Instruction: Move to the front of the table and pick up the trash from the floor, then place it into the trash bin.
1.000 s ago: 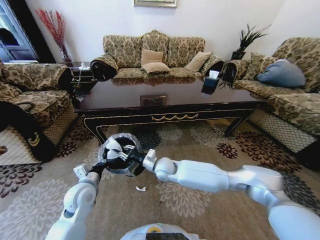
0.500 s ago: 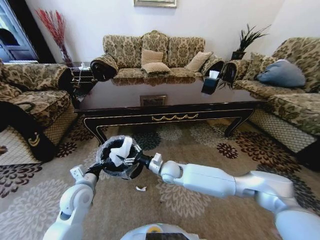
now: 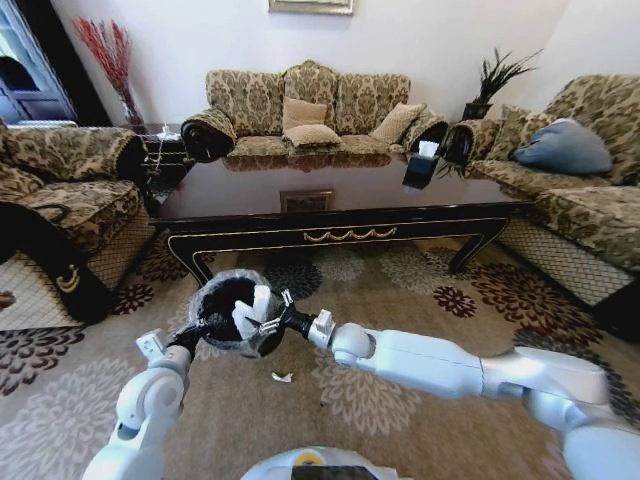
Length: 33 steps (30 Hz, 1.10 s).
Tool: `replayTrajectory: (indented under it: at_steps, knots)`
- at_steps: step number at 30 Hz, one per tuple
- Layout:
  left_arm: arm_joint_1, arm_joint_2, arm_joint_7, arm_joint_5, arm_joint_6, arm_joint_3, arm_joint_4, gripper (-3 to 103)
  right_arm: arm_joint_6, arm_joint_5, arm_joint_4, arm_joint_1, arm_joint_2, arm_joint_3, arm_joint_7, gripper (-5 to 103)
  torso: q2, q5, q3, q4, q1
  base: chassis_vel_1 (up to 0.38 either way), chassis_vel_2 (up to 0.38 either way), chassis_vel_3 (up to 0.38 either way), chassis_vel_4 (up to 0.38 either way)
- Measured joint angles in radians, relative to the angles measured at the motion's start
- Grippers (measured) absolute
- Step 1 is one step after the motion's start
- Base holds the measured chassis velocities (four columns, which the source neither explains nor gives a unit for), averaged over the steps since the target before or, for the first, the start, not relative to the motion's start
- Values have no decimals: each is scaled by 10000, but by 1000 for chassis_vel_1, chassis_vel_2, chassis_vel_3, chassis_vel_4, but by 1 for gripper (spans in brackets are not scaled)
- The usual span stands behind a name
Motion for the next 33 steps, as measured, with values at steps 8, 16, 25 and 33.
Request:
replayTrajectory:
  at_steps: [8, 16, 25, 33]
  knots:
    - [34, -16, 2, -1, 0, -3, 39, 3, 100, -466, -169, -202, -235, 317, -20, 100, 0, 0, 0, -1, 0, 0, 0, 0, 0]
    - [43, 29, 3, -16, -9, -172, 337, 2, 163, -577, 173, -448, -647, 845, -44, 100, 0, 0, 0, 0, 0, 0, 0, 0, 0]
    - [90, -14, 5, -78, -13, -387, 381, 2, 45, -603, 583, -1358, -1299, 1864, -32, 100, 0, -2, 0, 0, 0, 0, 0, 0, 0]
    - [86, 332, -39, -439, 67, -1202, 372, 2, -2651, 820, 430, -2628, -1331, 3114, 325, 100, 0, 0, 0, -3, 0, 0, 0, 0, 0]
